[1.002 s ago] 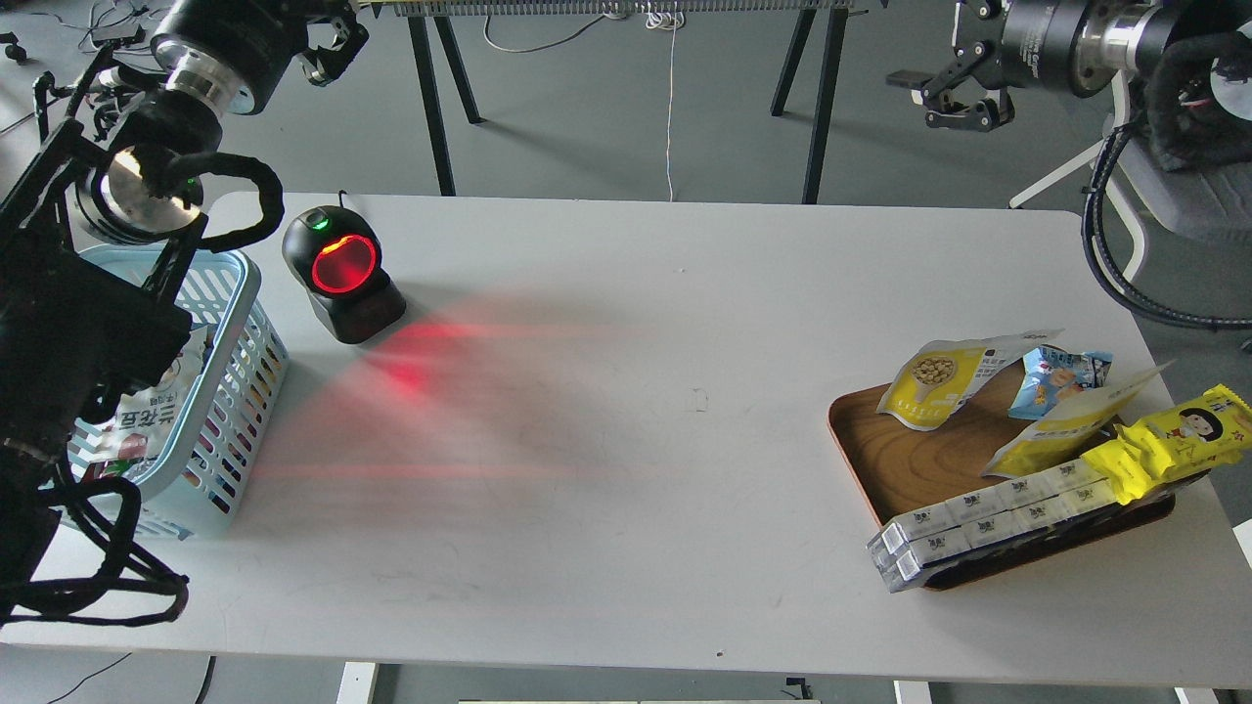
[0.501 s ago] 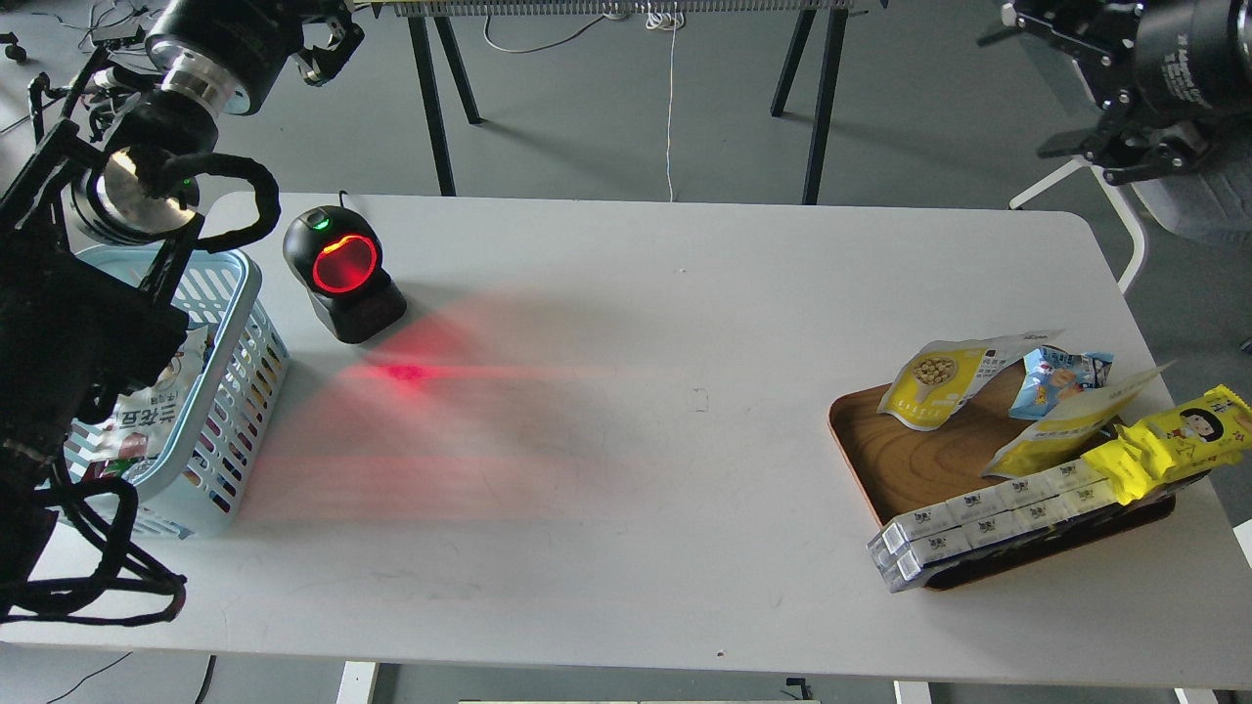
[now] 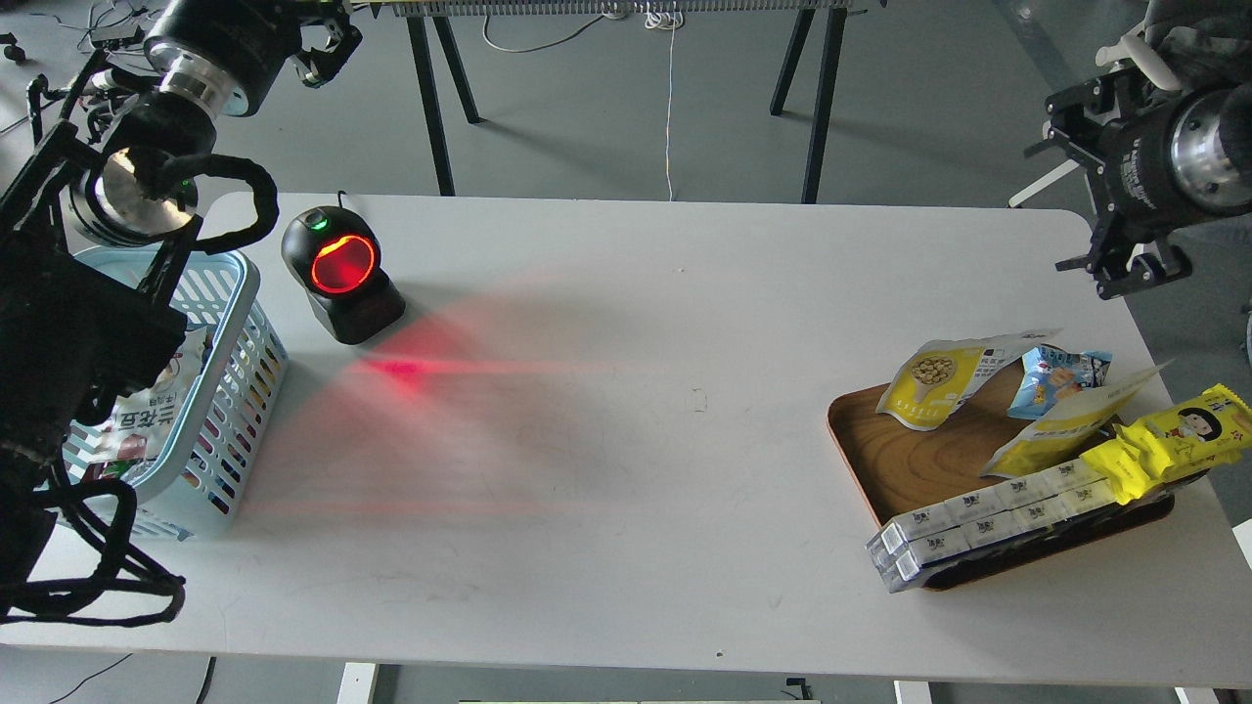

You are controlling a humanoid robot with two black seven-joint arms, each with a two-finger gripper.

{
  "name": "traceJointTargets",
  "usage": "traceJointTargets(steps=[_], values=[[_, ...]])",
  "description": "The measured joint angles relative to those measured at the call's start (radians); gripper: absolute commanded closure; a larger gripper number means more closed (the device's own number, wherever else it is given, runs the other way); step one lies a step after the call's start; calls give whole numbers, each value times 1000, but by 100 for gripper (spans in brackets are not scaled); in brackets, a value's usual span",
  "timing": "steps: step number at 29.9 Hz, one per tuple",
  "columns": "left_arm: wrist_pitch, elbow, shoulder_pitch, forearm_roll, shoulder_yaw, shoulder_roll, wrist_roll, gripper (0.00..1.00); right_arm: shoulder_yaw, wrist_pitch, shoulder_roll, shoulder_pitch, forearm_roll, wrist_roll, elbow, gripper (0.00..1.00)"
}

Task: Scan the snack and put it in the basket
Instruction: 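Move the right gripper down over the yellow snack packet on the tray, then grasp the yellow snack packet with the right gripper and lift it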

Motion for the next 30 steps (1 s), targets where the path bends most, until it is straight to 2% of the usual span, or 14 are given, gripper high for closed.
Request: traceJointTargets(steps=[4, 15, 21, 25, 27, 30], values=[[-3, 0, 1, 0, 0, 5, 0, 0, 75, -23, 0, -98, 3, 0, 0, 1], [-7, 0, 1, 0, 0, 20, 0, 0, 94, -32, 1, -186, 4, 0, 1, 1], [-7, 0, 1, 0, 1, 20, 0, 0, 155, -92, 5, -258, 0, 0, -6, 9], [-7, 0, 1, 0, 1, 20, 0, 0, 236, -148, 8, -339, -7, 0, -10, 25], [-7, 0, 0, 0, 1, 20, 0, 0, 260, -164, 15, -366, -12, 0, -12, 37], [-7, 3, 0, 2, 2, 21, 0, 0, 280, -176, 30, -388, -43, 0, -17, 70]])
